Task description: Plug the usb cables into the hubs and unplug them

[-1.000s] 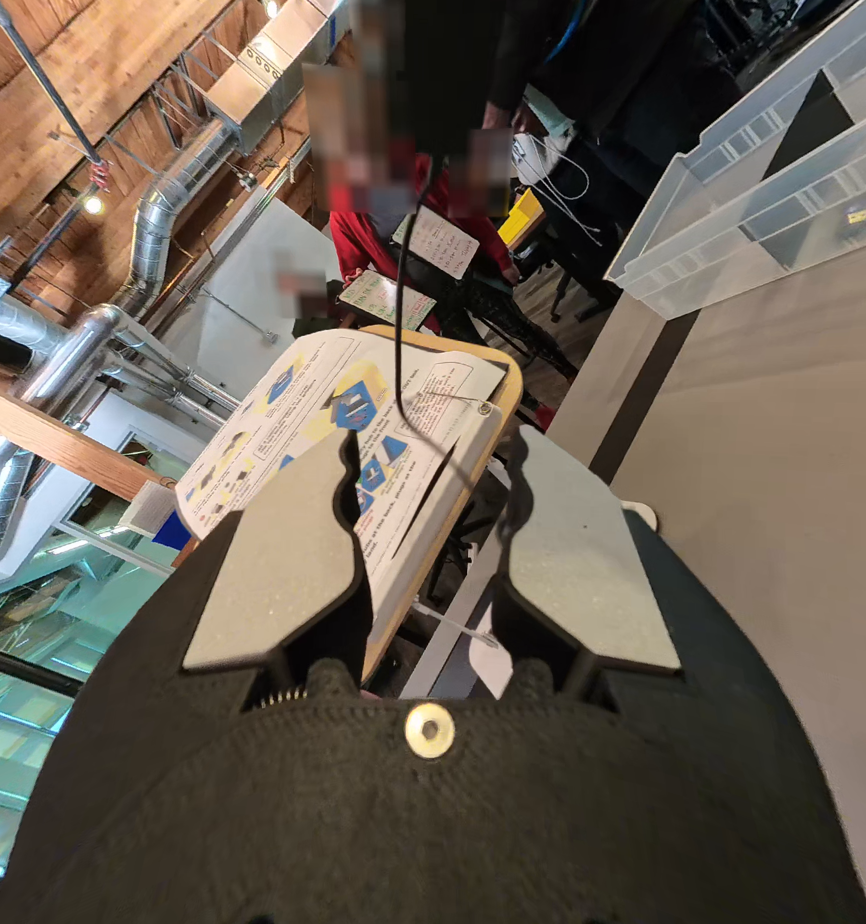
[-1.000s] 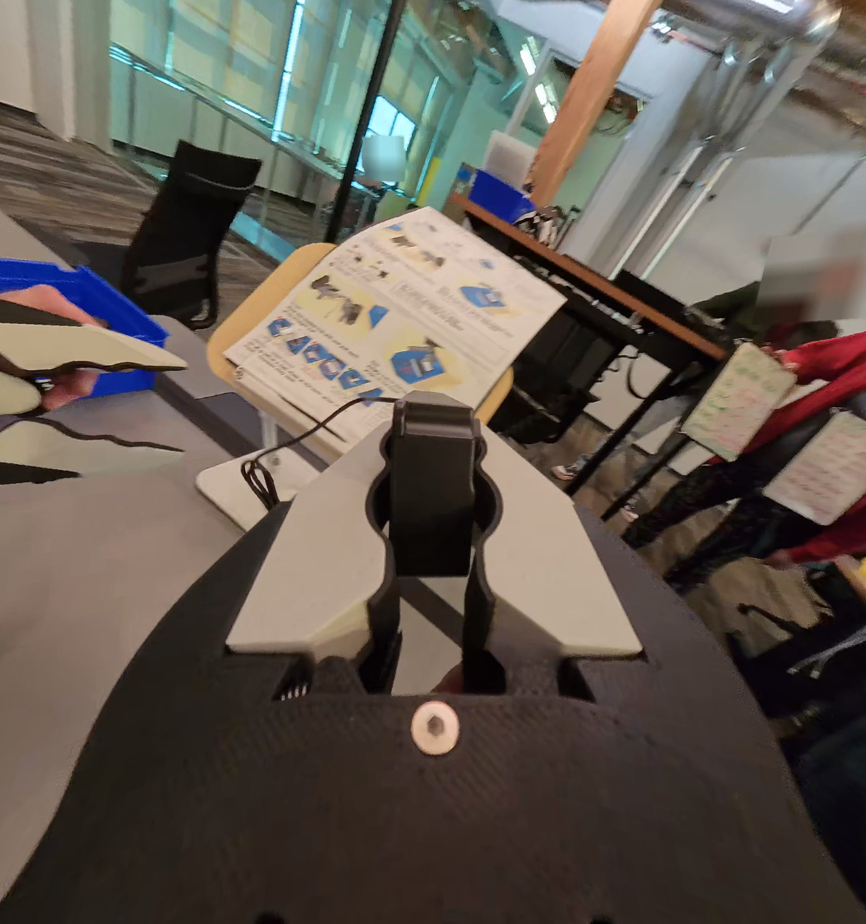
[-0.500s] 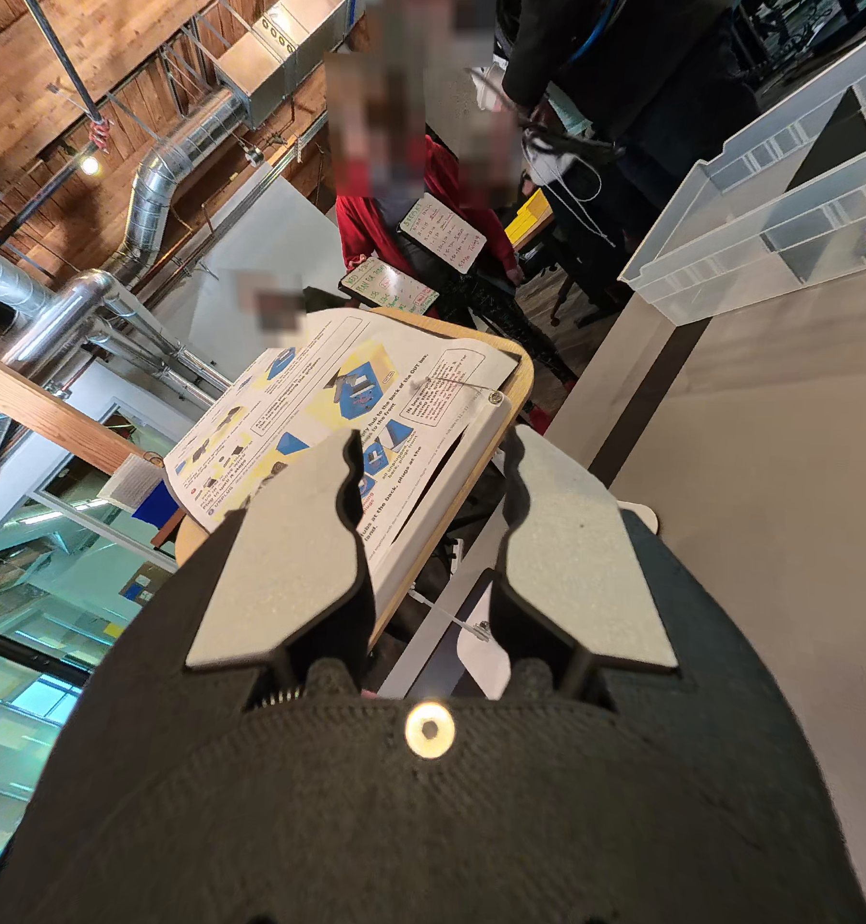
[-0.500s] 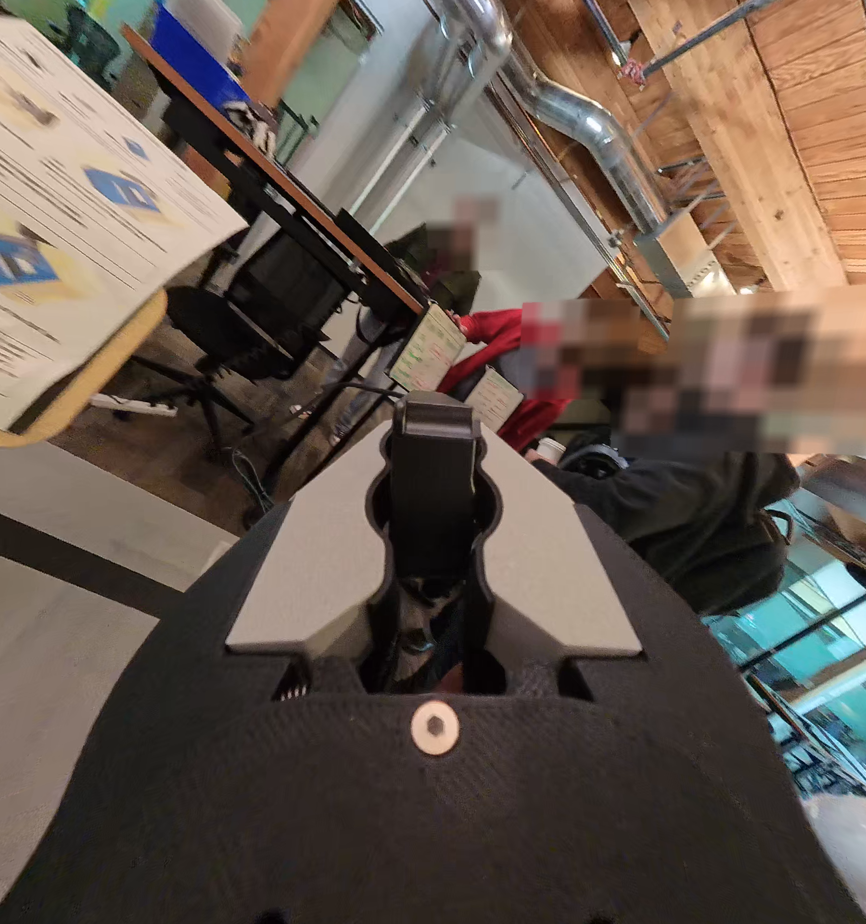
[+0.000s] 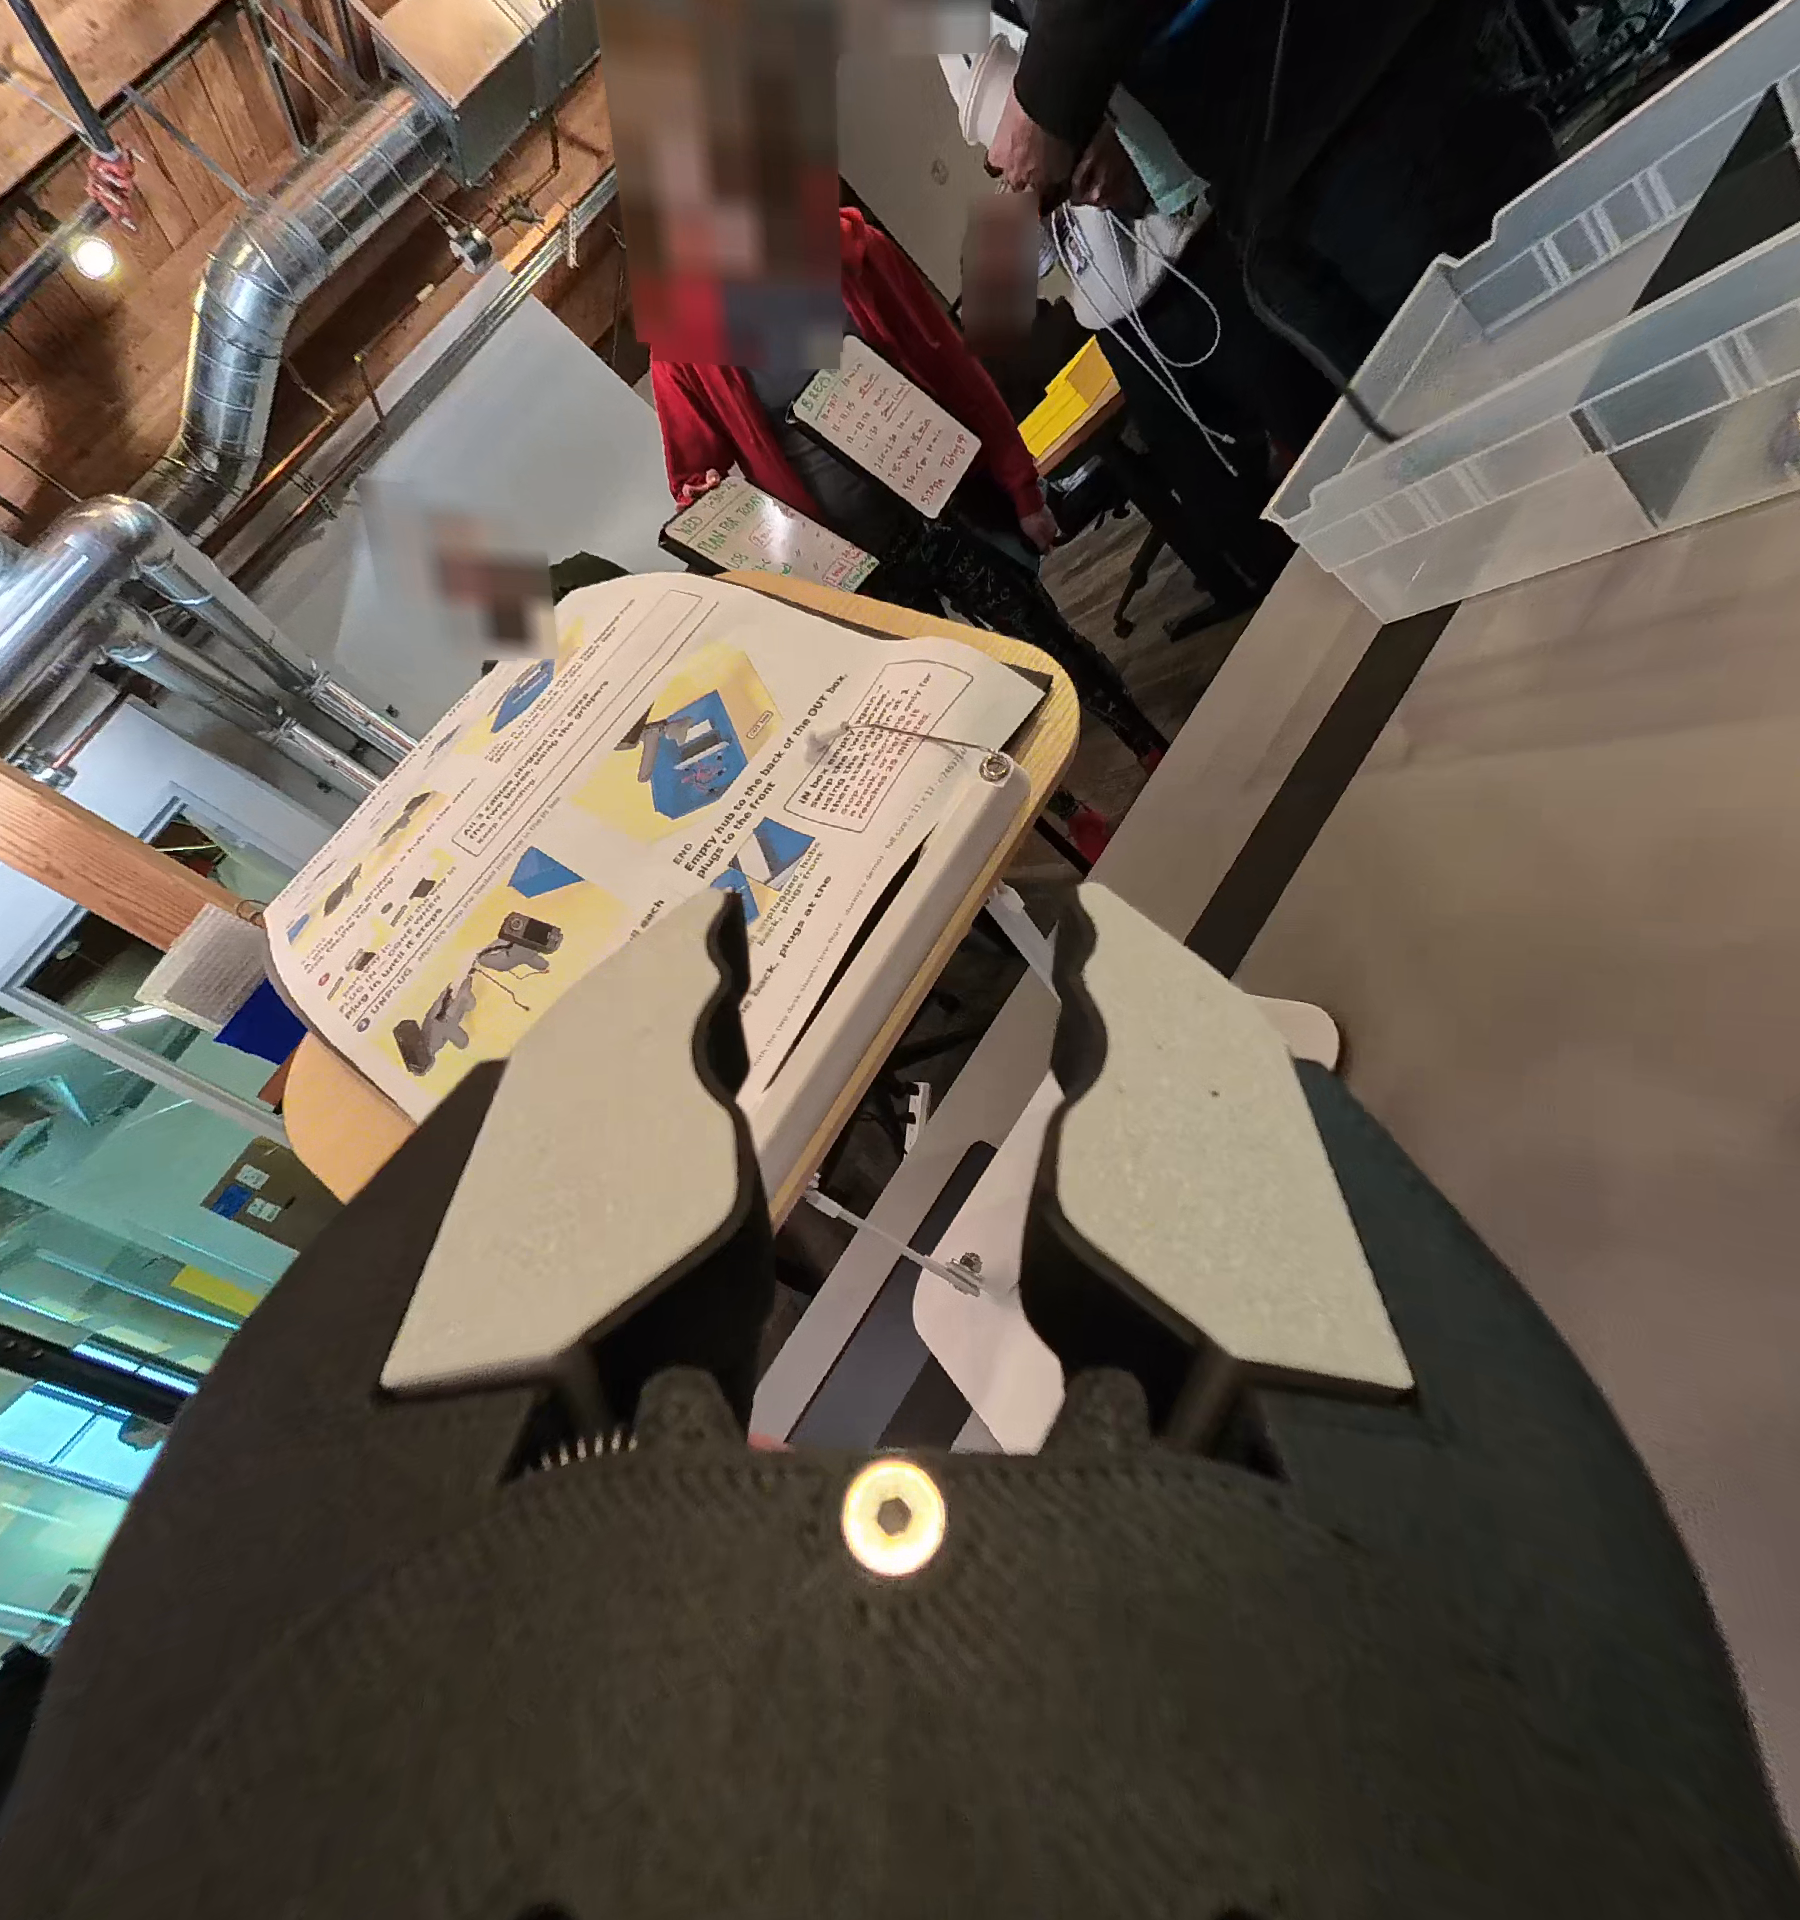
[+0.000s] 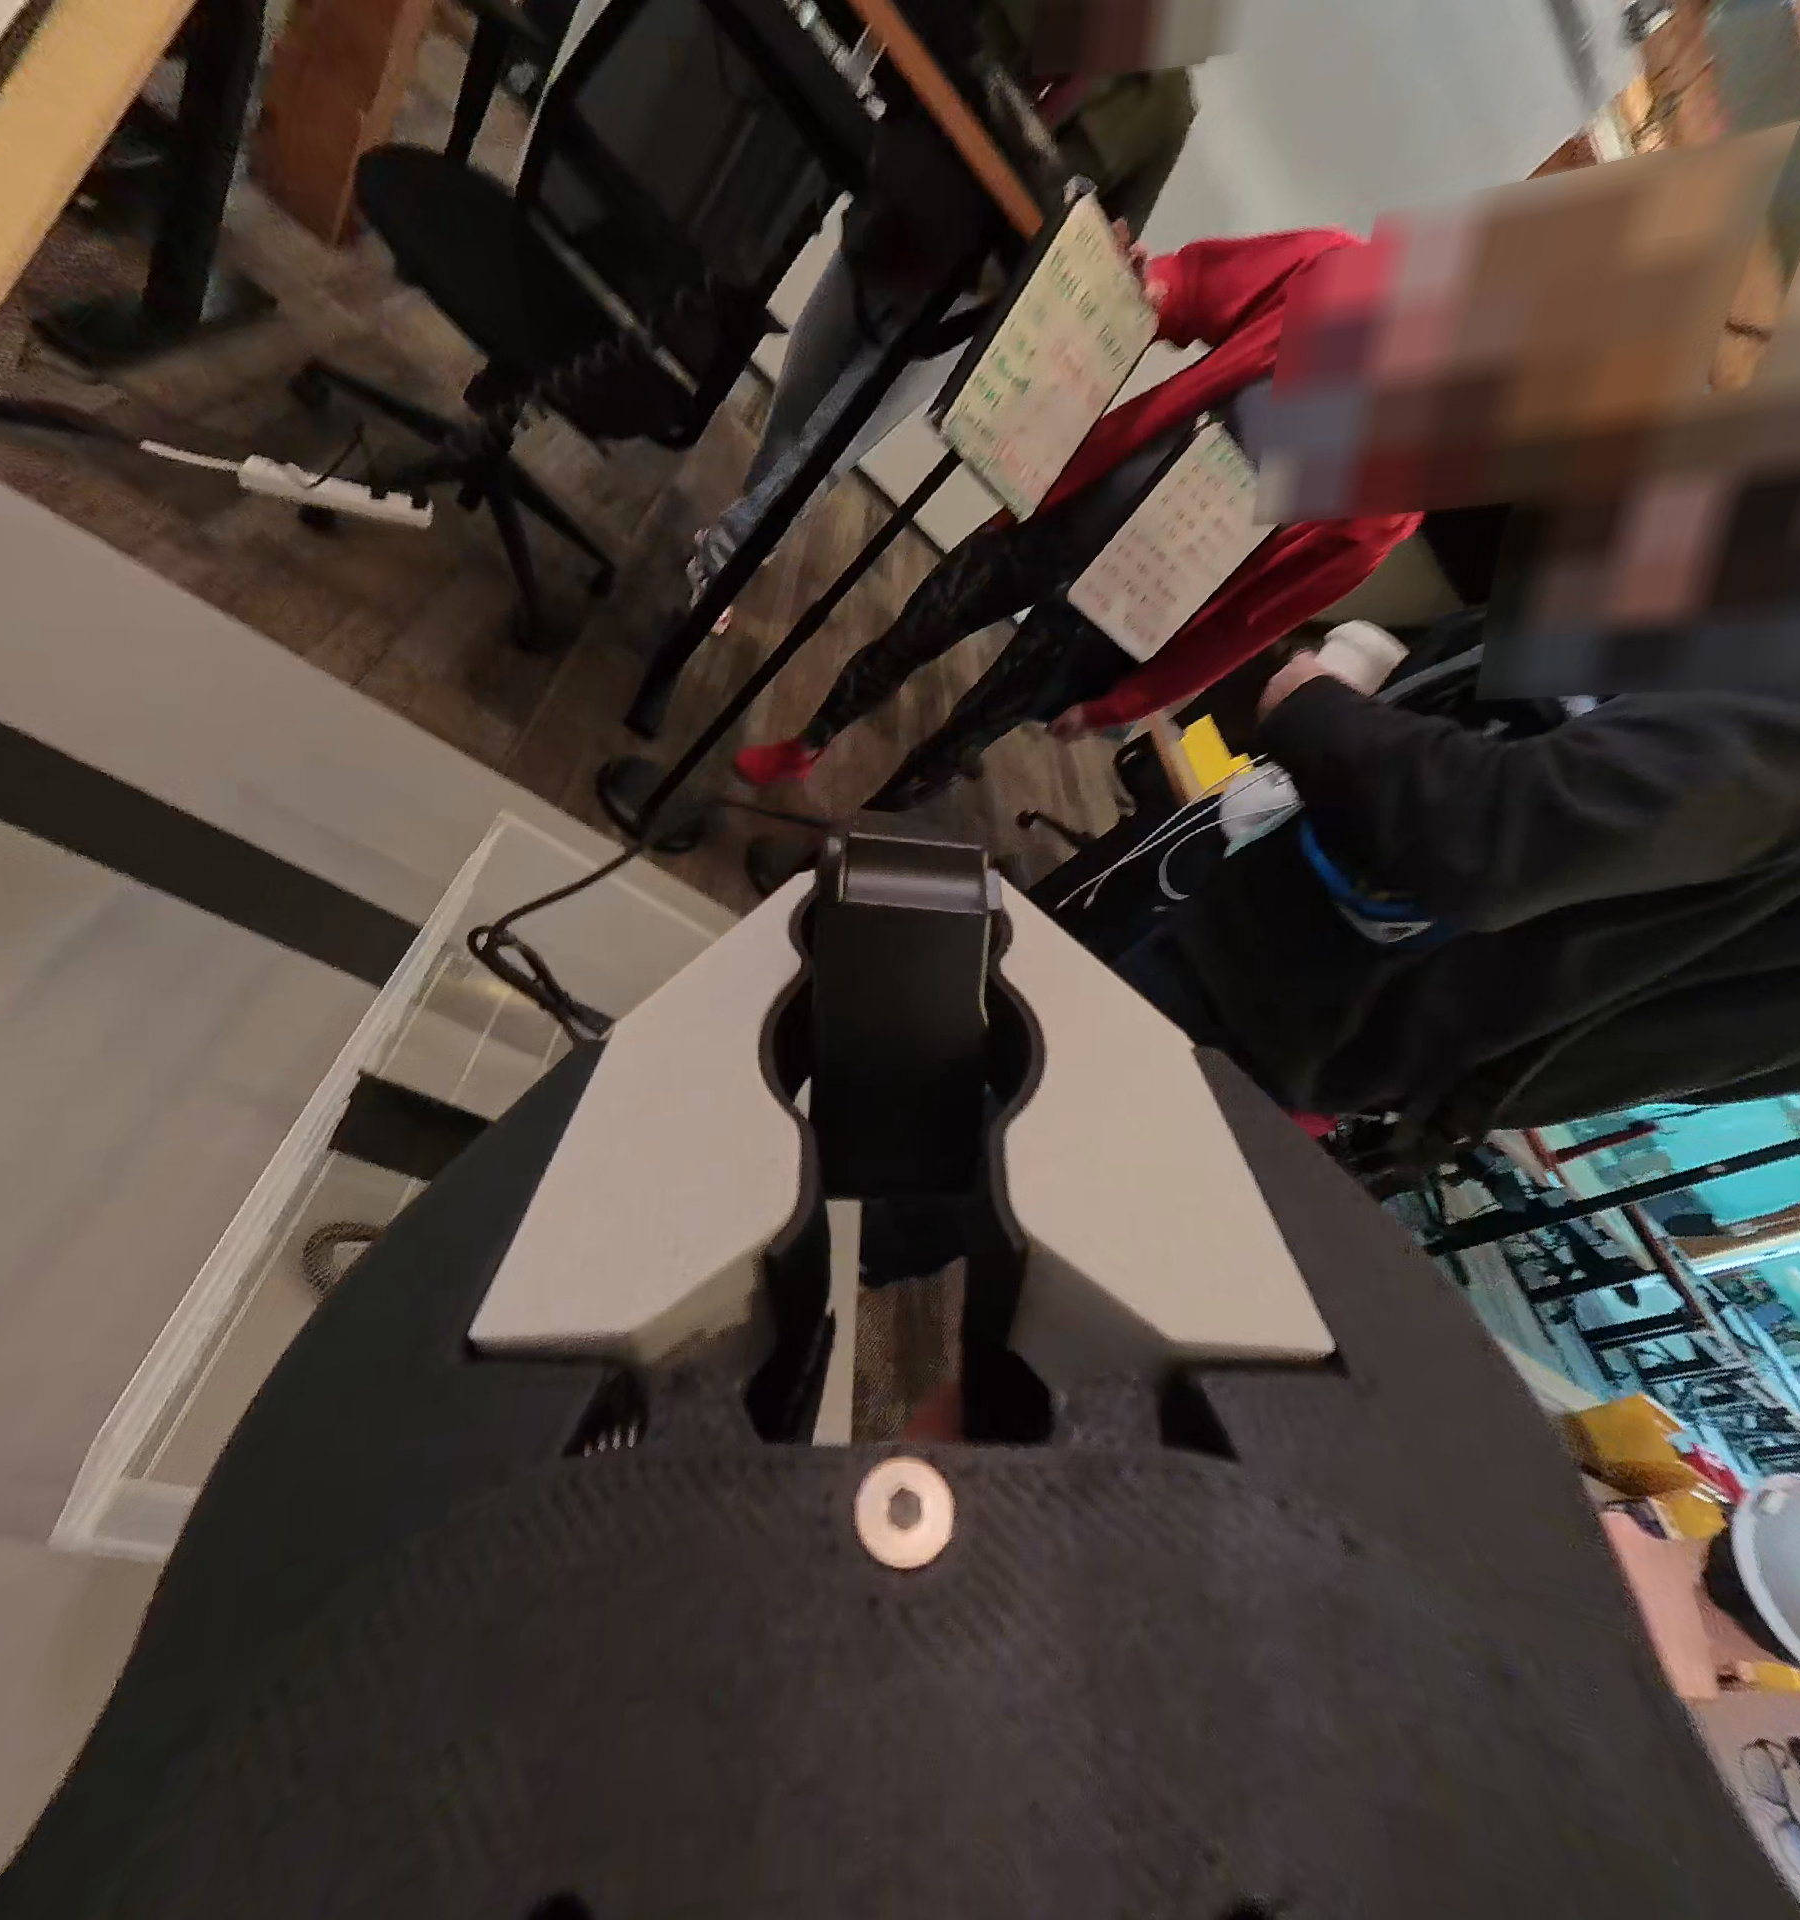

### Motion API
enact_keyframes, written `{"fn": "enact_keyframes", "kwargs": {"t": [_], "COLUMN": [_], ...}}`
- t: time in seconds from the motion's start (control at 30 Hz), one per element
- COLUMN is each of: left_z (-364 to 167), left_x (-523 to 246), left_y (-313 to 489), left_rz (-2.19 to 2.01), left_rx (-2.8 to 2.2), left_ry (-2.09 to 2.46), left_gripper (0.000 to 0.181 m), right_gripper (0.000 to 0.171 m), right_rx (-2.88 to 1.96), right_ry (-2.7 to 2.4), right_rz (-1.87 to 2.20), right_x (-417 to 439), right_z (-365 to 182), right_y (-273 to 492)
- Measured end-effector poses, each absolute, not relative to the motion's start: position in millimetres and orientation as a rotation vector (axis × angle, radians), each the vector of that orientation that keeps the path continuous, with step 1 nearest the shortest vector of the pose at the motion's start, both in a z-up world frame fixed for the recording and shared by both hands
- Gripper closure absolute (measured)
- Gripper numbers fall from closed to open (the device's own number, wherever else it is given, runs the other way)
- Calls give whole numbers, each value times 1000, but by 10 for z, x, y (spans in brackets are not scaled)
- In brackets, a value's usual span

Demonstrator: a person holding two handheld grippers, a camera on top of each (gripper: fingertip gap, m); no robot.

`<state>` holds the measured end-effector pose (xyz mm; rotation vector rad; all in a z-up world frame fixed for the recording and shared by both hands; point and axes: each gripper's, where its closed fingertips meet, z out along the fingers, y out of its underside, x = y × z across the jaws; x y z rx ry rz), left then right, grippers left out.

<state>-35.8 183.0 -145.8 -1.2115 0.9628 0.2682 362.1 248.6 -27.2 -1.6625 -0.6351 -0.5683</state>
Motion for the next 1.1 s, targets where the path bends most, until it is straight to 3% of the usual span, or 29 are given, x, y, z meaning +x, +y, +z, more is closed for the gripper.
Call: {"fn": "enact_keyframes", "kwargs": {"t": [0.6, 1.1], "left_z": [-1729, -1933], "left_x": [-363, -386], "left_y": [1943, 2030], "left_rz": [272, 271], "left_rx": [-1283, -1337], "left_ry": [1018, 1057], "left_gripper": [125, 125], "right_gripper": [148, 148], "right_rx": [-2344, -2591], "right_ry": [-1004, -1118], "right_rz": [-765, -796], "right_x": [3822, 3815], "right_z": [-2027, -2749], "right_y": [3307, 3684]}}
